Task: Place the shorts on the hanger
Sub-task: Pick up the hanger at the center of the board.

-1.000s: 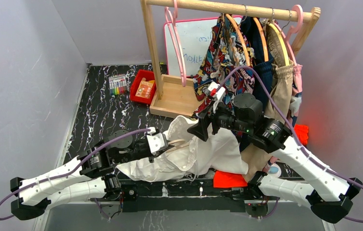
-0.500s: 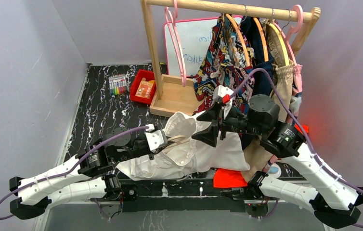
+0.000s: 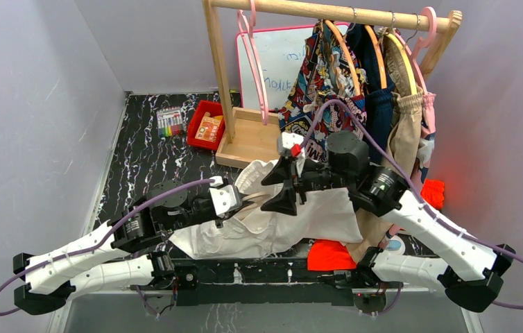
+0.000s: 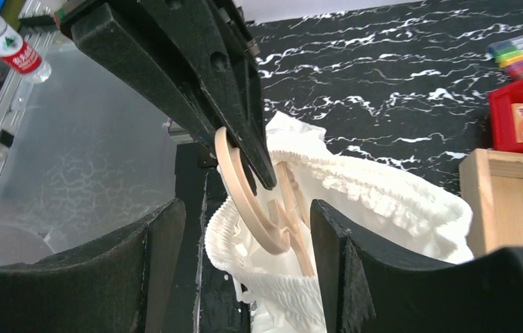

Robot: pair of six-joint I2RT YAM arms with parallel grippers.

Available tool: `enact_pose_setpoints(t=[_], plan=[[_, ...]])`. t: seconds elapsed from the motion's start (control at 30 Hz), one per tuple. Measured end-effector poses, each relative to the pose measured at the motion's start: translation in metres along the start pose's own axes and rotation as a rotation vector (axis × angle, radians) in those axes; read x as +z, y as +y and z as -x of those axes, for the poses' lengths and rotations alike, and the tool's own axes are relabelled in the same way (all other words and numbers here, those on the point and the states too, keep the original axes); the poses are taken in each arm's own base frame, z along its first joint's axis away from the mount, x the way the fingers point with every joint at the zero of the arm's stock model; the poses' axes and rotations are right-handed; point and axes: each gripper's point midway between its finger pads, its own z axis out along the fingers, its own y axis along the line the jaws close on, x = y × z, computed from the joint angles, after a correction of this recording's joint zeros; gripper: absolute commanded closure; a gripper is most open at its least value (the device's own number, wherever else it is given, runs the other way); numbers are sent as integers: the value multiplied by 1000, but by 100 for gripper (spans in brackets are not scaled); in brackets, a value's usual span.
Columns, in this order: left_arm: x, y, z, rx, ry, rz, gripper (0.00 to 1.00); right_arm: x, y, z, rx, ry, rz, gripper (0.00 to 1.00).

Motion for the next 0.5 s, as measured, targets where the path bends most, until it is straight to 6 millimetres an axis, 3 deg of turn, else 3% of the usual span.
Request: enact_pose_setpoints(t=[0.1,0.17,0.4,0.5], plan=[[0,-1,-1,2,4,-5,100,13,6,-10,-15,38,33,32],[0,-1,-2,3,7,-8,100,19,9,-16,-27,59,43,40],[0,-3,-5,4,19,-16,100,29,6,-27,-77,102,10,99],[-3,-1,-5,0,20,-4,99,30,8,-27,-99,103,15,100]])
